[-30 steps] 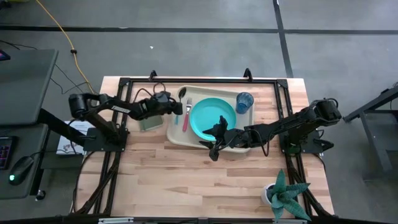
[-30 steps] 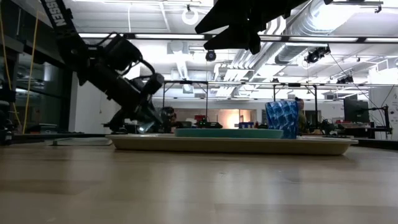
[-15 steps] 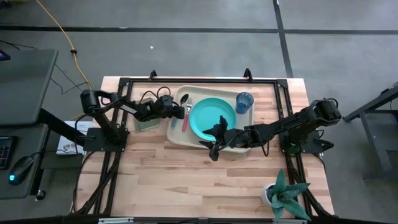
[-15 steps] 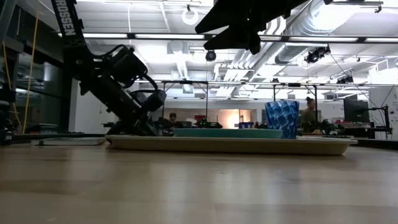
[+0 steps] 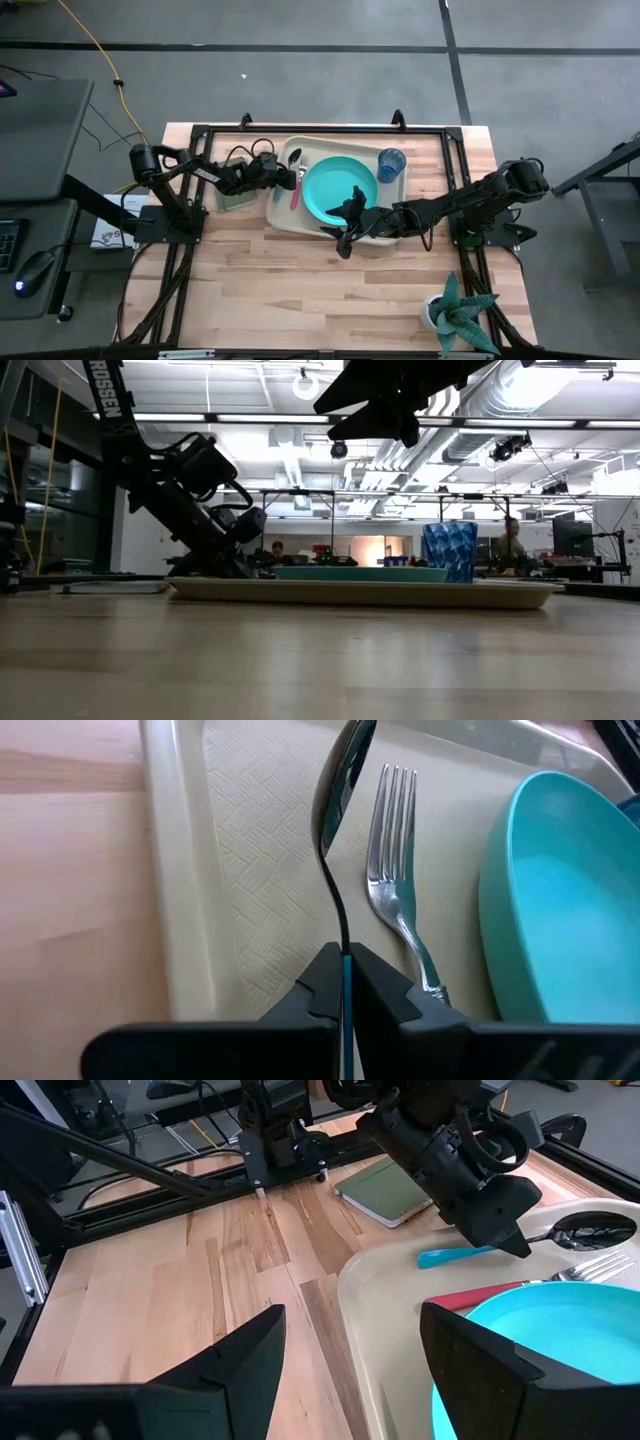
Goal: Pick and place plate/cup/fork/spoon on tray
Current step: Put the blue spoon on the gray table tray to the left of the pink fork
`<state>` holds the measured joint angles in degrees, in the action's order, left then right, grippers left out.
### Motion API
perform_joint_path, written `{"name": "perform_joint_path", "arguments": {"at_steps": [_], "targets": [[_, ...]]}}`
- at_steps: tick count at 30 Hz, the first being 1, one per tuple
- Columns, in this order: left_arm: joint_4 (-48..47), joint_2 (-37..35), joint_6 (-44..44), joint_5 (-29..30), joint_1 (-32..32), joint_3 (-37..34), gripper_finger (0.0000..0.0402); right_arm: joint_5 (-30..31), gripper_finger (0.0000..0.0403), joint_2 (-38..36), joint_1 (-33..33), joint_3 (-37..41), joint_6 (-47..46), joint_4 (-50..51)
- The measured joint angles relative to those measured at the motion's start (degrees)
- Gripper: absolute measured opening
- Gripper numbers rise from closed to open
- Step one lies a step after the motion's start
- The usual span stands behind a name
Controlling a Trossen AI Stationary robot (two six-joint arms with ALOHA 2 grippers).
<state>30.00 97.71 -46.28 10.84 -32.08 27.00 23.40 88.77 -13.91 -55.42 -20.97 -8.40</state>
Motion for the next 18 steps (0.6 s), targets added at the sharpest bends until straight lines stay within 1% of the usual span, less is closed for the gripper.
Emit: {"name": "perform_joint_path", "arguments": {"at_steps": [11,13,18], "targets": [[-0.04,0.02,1.47,0.32,-0.94,-0.02,0.0006,0.0,0.0225,0.0,0.0,0.0,-0.04,0.0],[0.02,0.02,1.7,0.34,-0.96,-0.02,0.0017,0.0,0.0224,0.0,0.0,0.01,-0.04,0.0],[0.42,0.02,2.15,0.34,-0.94,-0.01,0.0061,0.0,0.0224,0.0,0.0,0.0,-0.06,0.0]]}}
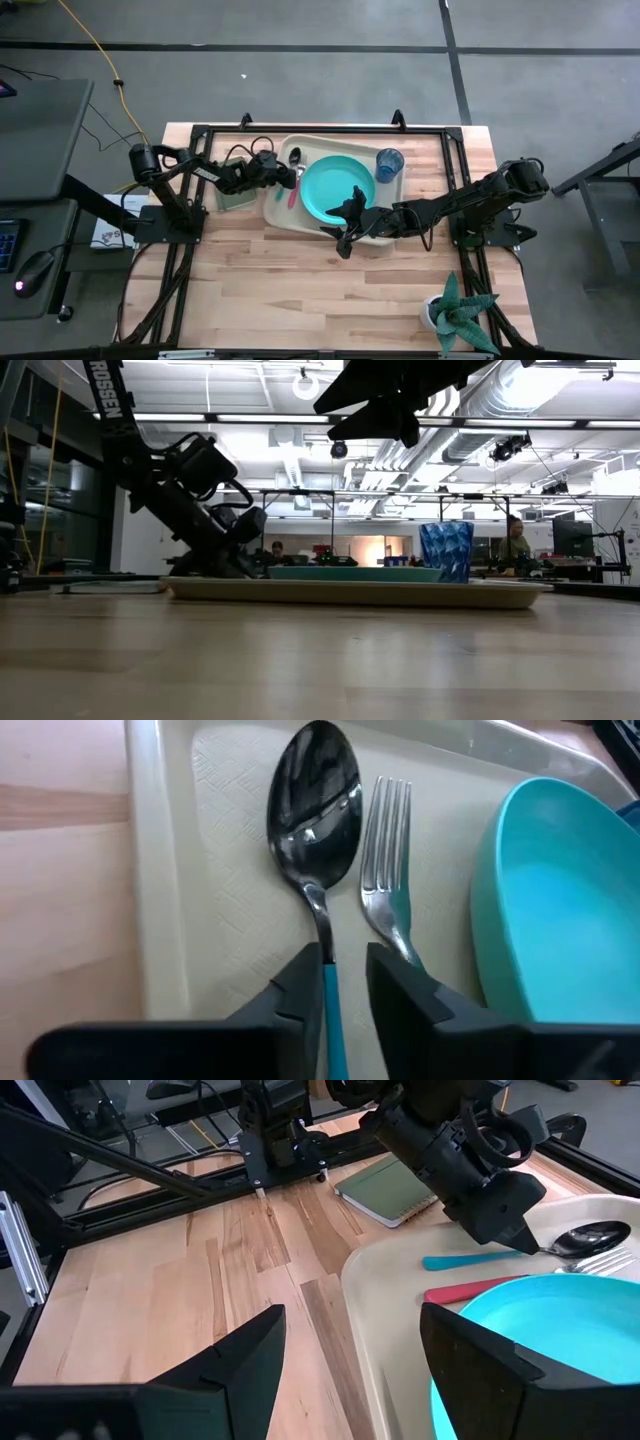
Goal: Pick and place plate/cup/fork/spoon on tray
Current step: Put the blue spoon on the gray table tray to the left of the pink fork, then return to Home Position
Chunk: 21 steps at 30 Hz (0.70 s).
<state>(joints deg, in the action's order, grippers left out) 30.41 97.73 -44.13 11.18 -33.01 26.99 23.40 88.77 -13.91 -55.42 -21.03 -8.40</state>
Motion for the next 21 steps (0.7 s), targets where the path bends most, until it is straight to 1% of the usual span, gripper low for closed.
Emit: {"name": "perform_joint_path", "arguments": {"at_steps": [5,9,12,13,18,21], "targets": [[1.14,-0.05,1.27,0.47,0.0,-0.01,0.0097,0.0,0.0225,0.0,0.0,0.0,-0.16,0.0],[2.3,-1.3,3.33,1.07,-0.3,-0.29,0.0112,0.01,0.0225,0.0,0.0,0.01,-0.16,0.0],[3.0,-4.72,4.99,0.98,-1.21,-0.21,0.0115,0.0,0.0225,0.0,0.0,0.01,-0.16,0.0],[2.69,-6.1,5.65,0.16,-1.7,-0.21,0.0115,0.0,0.0224,0.0,0.0,0.02,-0.16,0.0],[2.49,-14.61,8.58,-4.84,-3.38,-0.21,0.0115,0.09,0.0225,0.0,0.0,0.02,0.08,0.0],[4.45,-21.1,10.68,-8.93,-3.54,-0.14,0.0115,-0.25,0.0224,-0.18,-0.06,0.02,2.07,-0.94]]}}
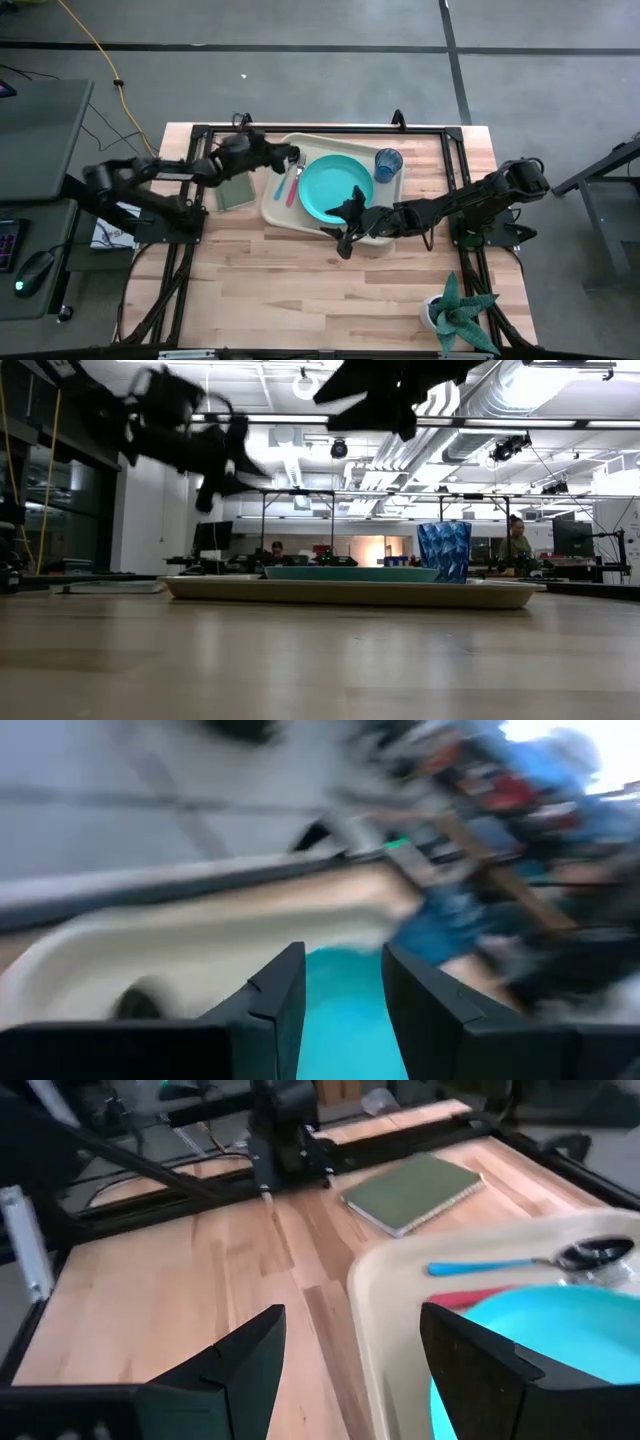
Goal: Pick and place plate/cup/fork/spoon on tray
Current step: Return to Home Position
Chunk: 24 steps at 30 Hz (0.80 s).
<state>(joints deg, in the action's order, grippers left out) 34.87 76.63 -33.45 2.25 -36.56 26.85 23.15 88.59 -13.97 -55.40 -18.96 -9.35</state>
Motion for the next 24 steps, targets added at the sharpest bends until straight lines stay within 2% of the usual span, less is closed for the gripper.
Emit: {"name": "perform_joint_path", "arguments": {"at_steps": [5,8,10,12,15,17,21,24], "targets": [[2.13,-11.43,5.59,-12.82,3.71,0.1,0.0101,-0.76,0.0225,-2.81,-1.76,0.02,3.68,-1.16],[-2.32,-17.61,12.45,-15.45,11.05,0.11,0.007,1.54,0.0224,-4.58,-3.98,0.02,5.72,-0.88],[-6.07,-20.72,17.42,-12.5,18.31,0.11,0.0038,3.92,0.0224,-5.53,-5.84,0.02,7.56,-0.73],[-8.36,-22.43,22.34,-6.54,27.08,0.11,0.0011,6.86,0.0224,-6.15,-7.69,0.02,9.35,-0.7],[-8.91,-22.74,28.31,5.84,40.12,0.11,0.001,11.48,0.0224,-6.53,-10.08,0.02,11.18,-0.43],[-7.64,-22.62,32.62,12.1,47.32,0.11,0.0006,14.18,0.0224,-6.53,-11.2,0.02,11.5,0.01],[-7.61,-22.43,37.77,20.6,55.51,0.11,0.0002,15.83,0.0224,-6.53,-11.99,0.02,11.27,1.09],[-7.81,-23.99,39.07,22.89,56.37,0.11,0.0001,15.85,0.0225,-6.53,-11.97,0.02,11.04,1.01]]}}
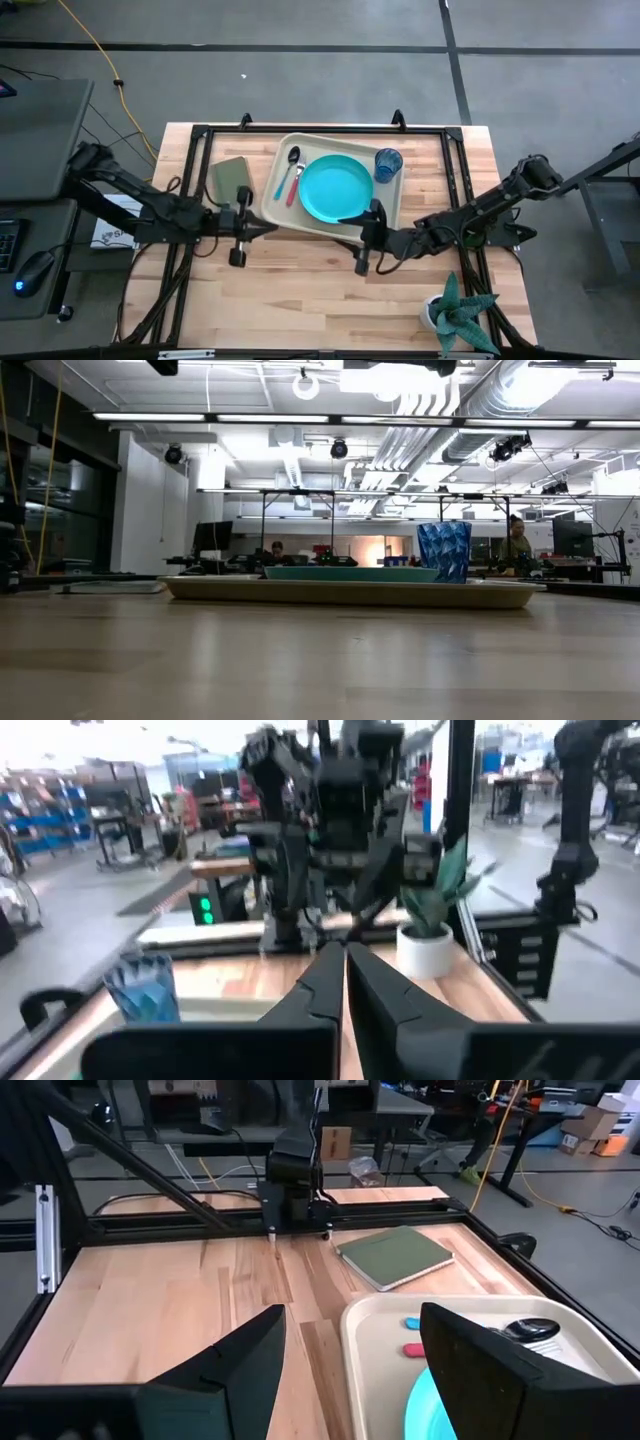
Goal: Pick and place plate/cup/fork/spoon on tray
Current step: Return to Home Position
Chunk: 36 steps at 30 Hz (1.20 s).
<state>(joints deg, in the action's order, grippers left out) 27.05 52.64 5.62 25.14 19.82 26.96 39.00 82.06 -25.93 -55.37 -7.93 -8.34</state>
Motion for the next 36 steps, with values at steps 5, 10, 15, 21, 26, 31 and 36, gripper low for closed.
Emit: {"name": "perform_joint_path", "arguments": {"at_steps": [5,10,15,21,26,31,36], "targets": [[-4.65,-4.65,-0.01,-5.46,-3.19,0.0,0.0,-0.01,0.0224,0.0,0.8,0.0,-1.1,0.01],[-10.99,-7.97,-2.26,-7.84,-5.97,0.0,0.0,0.02,0.0224,0.0,0.96,0.0,-1.09,0.13],[-16.77,-10.55,-0.95,-8.01,-7.36,0.0,0.0,0.0,0.0223,-0.93,0.92,0.0,-2.23,0.96],[-17.14,-19.45,-1.06,-8.07,-7.48,-8.37,0.0,0.24,0.0167,-5.68,0.75,0.0,-8.24,10.56],[-15.78,-31.36,-3.25,-8.43,-7.48,-18.04,0.0,3.08,0.0046,-8.54,-1.01,0.0,-14.68,23.3],[-15.67,-40.31,-5.27,-10.2,-7.48,-24.48,0.0,8.12,0.0022,-10.37,-3.91,0.0,-24.46,36.3],[-19.55,-45.38,-5.42,-11.43,-7.78,-26.38,0.0,12.1,0.0004,-12.92,-7.66,0.0,-39.04,51.63]]}}
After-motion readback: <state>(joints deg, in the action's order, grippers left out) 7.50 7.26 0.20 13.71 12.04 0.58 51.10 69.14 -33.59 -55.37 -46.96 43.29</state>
